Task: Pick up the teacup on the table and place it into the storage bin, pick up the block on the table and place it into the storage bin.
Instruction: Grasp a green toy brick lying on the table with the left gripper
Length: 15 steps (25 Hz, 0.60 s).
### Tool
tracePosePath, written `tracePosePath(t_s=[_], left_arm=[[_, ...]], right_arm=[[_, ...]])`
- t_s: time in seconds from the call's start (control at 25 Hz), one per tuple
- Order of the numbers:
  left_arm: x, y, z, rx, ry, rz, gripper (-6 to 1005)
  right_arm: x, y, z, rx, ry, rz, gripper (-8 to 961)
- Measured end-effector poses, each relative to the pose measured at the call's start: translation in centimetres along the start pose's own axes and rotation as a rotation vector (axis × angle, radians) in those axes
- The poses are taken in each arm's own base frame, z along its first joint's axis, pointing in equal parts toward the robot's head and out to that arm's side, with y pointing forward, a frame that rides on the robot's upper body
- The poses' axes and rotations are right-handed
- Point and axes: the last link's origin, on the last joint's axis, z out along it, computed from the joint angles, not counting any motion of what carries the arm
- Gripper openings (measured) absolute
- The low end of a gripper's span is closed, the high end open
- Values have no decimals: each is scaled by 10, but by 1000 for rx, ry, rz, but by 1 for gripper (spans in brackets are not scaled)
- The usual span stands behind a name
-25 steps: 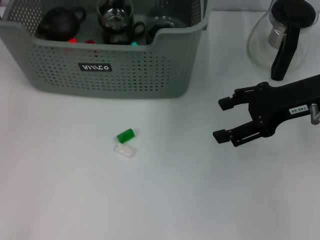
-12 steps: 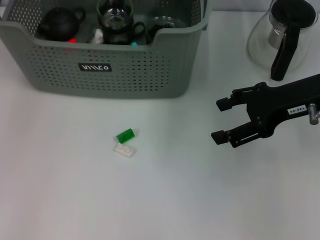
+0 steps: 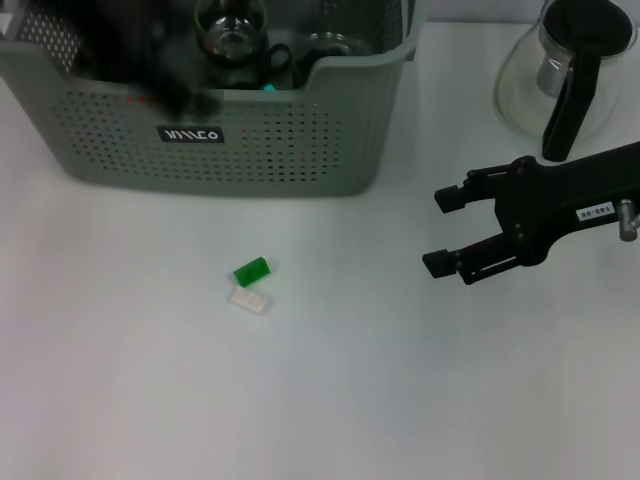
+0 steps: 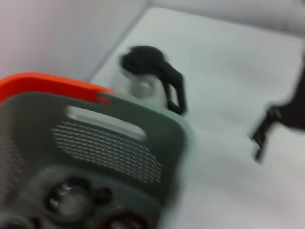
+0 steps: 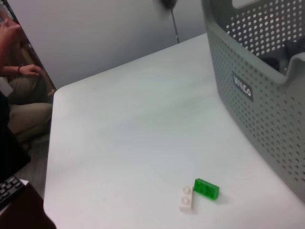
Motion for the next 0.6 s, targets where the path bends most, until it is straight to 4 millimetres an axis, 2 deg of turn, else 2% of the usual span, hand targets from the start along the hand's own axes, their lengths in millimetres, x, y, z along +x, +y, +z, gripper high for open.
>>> tracePosePath(t_s=[0.12,0.36,0.48,0.6], left_arm=[[-15,32,25,-49,-91,88,952],[-26,73,59,-128,-169,193,949],[-29,82,82,-132,-271,241,947],[-33,81,102,-114,-339,286,943]], right_arm=[[2,-1,-2,5,-12,19,947],[3,-3,-3,10,-31,42,947],[4,-2,-2,8,-35,46,947],[6,-3,0,7,-37,57,947]])
